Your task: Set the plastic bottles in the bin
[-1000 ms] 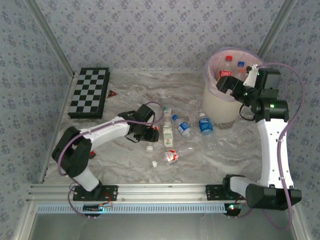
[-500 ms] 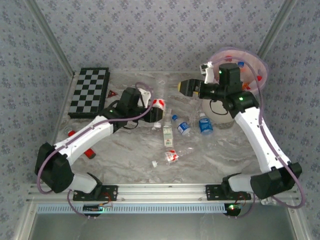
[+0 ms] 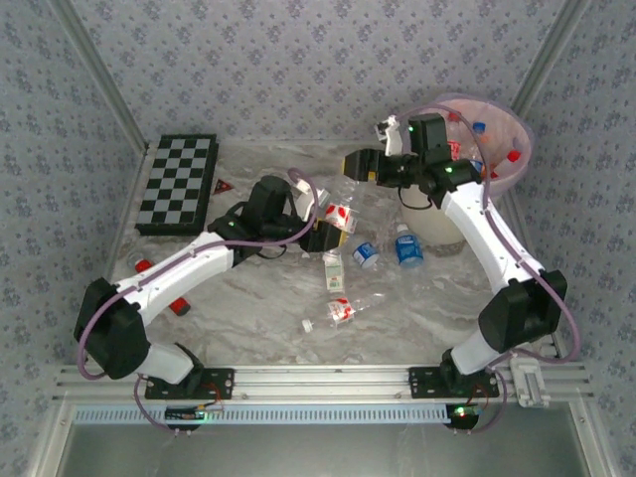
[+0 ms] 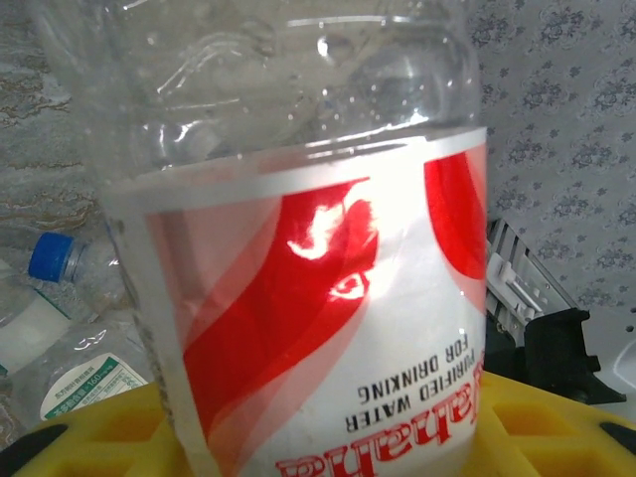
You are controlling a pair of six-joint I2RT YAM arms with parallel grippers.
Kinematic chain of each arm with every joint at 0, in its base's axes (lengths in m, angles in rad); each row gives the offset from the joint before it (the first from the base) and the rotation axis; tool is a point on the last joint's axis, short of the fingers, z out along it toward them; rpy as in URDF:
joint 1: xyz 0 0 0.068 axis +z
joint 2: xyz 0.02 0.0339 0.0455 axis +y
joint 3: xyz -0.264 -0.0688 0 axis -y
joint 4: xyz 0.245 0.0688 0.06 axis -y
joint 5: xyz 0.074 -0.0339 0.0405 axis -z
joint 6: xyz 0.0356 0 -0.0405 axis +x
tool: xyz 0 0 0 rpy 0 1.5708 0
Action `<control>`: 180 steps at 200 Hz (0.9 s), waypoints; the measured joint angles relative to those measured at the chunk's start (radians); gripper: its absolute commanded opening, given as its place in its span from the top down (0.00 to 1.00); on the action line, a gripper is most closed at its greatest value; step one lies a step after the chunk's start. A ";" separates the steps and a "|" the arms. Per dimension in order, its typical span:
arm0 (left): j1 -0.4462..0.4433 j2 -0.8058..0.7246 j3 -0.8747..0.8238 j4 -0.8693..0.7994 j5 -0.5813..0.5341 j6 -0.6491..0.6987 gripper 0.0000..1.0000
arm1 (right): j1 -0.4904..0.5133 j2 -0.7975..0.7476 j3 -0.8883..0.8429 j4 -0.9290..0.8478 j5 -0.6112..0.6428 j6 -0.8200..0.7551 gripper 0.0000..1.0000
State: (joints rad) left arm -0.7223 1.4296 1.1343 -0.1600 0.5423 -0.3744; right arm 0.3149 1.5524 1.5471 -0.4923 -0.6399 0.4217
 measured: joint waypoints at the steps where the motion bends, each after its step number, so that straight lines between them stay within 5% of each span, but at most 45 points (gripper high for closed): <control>1: 0.000 0.000 0.000 0.000 0.000 0.000 0.48 | 0.000 0.000 0.000 0.000 0.000 -0.002 0.34; 57: 0.000 -0.003 0.004 -0.003 -0.008 0.015 0.27 | -0.006 -0.004 0.009 -0.019 0.005 -0.014 0.53; 95: 0.000 -0.014 0.014 -0.005 -0.047 0.002 0.03 | -0.050 -0.032 0.086 -0.081 0.034 -0.032 0.59; 117: 0.000 -0.034 0.014 -0.011 -0.084 -0.007 0.01 | -0.116 -0.076 0.176 -0.116 0.107 -0.064 0.77; 159: 0.005 -0.046 -0.002 -0.009 -0.126 -0.027 0.01 | -0.301 -0.227 0.275 -0.065 0.295 -0.076 0.81; 180: 0.009 -0.046 -0.003 -0.024 -0.144 -0.028 0.01 | -0.338 -0.256 0.314 -0.018 0.423 -0.106 0.92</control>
State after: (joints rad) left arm -0.7132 1.3838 1.1313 -0.1844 0.3981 -0.4023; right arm -0.0235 1.2964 1.8614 -0.5102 -0.2165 0.3157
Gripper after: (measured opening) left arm 0.989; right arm 0.529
